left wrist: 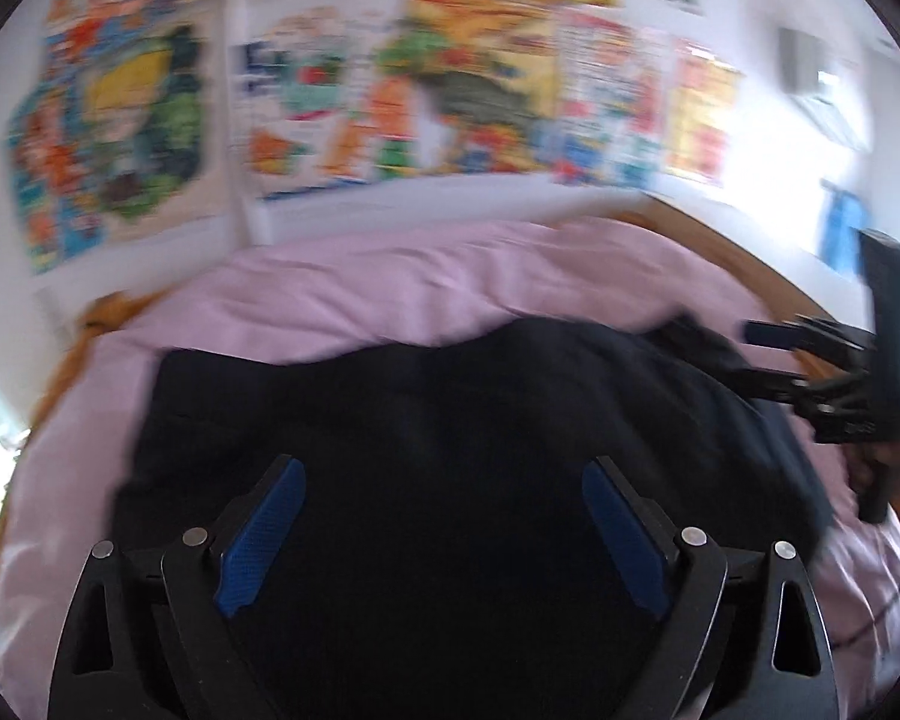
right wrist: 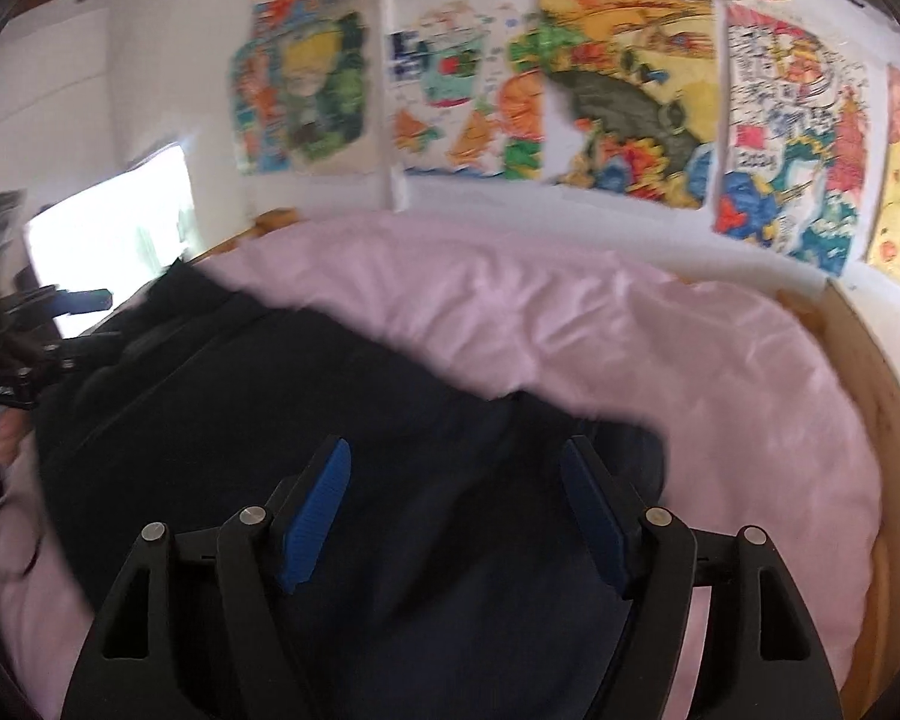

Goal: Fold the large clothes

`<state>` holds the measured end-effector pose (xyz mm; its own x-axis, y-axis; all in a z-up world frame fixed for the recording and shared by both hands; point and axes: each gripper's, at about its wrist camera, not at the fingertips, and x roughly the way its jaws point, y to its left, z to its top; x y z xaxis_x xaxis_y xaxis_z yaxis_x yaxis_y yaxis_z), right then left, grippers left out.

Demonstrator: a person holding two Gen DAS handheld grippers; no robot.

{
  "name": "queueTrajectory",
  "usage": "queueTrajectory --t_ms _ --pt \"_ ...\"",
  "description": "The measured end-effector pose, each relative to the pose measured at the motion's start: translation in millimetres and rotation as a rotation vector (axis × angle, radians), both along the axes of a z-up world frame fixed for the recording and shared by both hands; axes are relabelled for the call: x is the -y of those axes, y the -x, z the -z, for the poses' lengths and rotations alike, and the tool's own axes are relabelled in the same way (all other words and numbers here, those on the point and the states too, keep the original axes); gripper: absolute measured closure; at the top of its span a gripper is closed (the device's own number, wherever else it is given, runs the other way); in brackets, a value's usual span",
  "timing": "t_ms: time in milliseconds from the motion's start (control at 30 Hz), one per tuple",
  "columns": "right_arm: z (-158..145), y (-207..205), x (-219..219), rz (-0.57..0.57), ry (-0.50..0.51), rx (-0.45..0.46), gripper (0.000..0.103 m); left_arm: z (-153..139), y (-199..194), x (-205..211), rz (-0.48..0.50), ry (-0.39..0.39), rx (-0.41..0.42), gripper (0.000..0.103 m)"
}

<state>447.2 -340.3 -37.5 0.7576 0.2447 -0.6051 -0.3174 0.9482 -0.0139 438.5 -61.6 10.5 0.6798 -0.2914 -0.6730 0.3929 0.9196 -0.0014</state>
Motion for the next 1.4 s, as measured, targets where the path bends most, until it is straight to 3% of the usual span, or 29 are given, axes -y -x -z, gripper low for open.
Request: queueTrajectory --t_ms 133,233,333,500,767,1067,1267,1400 --pt "21 38 1 -0.082 -0.038 -0.040 0.035 16 24 20 0.190 -0.008 -0.012 0.009" --pt "37 48 -8 -0.124 0.026 -0.042 0.035 31 28 33 0.234 -0.037 -0.042 0.009" --pt "42 43 -12 -0.121 0.050 -0.022 0.035 42 18 44 0.179 -0.115 -0.027 0.007" --pt "47 11 -22 -0.065 0.101 -0.013 0.035 44 -12 44 0.051 -0.162 -0.021 0.007" --pt "59 -31 -41 -0.012 0.176 -0.030 0.035 56 -61 18 -0.127 -0.161 -0.064 0.006" --pt "57 -67 -36 0.075 0.151 -0.059 0.035 58 -90 -3 -0.203 -0.097 -0.087 0.004" --pt "68 -86 -28 0.116 0.107 -0.118 0.035 75 -108 -17 -0.252 -0.052 -0.171 0.000" --pt "80 -85 -32 0.124 0.122 -0.129 0.034 85 -109 -14 -0.251 -0.084 -0.175 0.000"
